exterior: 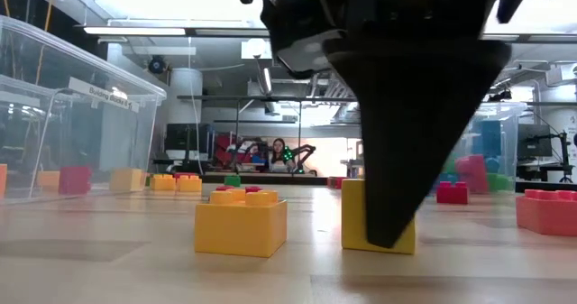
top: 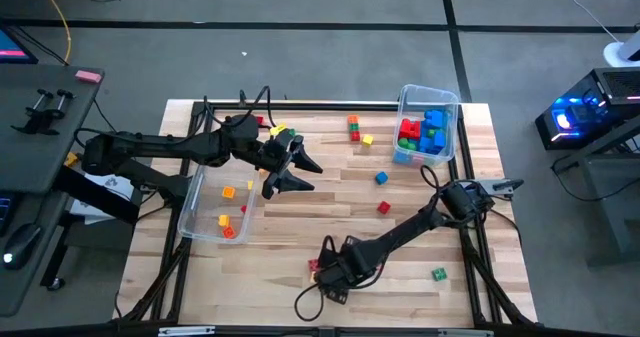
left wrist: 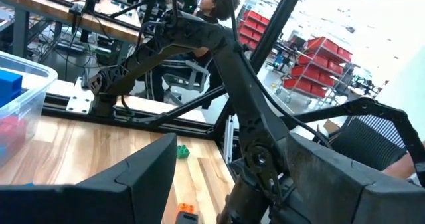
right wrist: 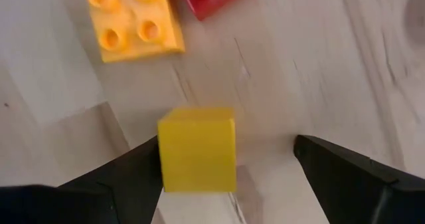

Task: Sort blocks by size
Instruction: Put the small yellow block into the left transparent bin, then put the small orange game piece into the left transparent bin

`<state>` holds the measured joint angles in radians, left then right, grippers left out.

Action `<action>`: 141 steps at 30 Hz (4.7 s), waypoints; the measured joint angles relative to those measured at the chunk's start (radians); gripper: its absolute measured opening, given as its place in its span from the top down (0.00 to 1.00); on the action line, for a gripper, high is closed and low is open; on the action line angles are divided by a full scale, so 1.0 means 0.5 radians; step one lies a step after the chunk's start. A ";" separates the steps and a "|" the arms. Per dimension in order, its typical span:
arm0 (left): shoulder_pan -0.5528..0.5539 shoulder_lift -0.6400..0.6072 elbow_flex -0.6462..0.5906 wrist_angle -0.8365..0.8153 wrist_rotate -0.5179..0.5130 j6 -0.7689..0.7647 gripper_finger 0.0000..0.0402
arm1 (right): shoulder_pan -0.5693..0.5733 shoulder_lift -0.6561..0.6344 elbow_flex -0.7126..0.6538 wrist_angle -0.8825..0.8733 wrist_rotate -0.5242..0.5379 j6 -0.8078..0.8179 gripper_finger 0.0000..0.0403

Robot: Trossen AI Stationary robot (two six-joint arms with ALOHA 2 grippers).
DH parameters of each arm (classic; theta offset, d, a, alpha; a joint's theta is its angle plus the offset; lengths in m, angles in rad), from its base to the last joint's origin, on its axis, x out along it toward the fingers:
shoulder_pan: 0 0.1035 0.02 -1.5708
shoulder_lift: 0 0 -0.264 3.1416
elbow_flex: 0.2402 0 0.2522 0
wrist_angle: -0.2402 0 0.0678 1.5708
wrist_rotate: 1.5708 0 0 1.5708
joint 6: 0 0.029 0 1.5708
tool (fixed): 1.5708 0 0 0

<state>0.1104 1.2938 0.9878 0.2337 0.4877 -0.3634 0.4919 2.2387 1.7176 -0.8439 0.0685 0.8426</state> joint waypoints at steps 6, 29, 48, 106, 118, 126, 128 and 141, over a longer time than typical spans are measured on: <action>0.000 0.000 0.000 -0.001 0.000 0.002 0.34 | -0.003 0.002 -0.001 0.042 0.054 -0.169 0.19; 0.441 -0.239 0.399 0.110 0.228 0.007 0.34 | -0.110 -0.317 -0.001 -0.594 0.474 -0.274 0.68; 0.231 -0.861 0.403 0.102 0.233 -0.194 0.34 | -0.822 -0.217 -0.001 1.838 0.323 -0.902 0.68; 0.233 -0.686 0.403 0.095 0.214 -0.194 0.34 | -0.996 0.314 0.826 1.833 -0.018 -1.180 0.24; 0.237 -0.686 0.403 0.095 0.214 -0.086 0.34 | -0.990 0.121 1.078 0.322 -0.079 -1.474 0.33; 0.239 -0.686 0.403 0.066 0.214 0.015 0.34 | -0.842 -0.037 0.625 -0.083 -0.192 -1.383 0.42; 0.239 -0.682 0.403 0.052 0.212 0.032 0.34 | -0.776 -0.124 0.443 -0.069 -0.192 -1.316 0.43; 0.237 -0.391 0.403 0.041 0.174 0.034 0.34 | -0.255 -1.081 -0.911 0.454 0.199 -0.011 0.44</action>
<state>0.2287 1.0981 1.1892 0.2541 0.5747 -0.3462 0.3644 1.6982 1.2621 -0.6168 0.1683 0.8369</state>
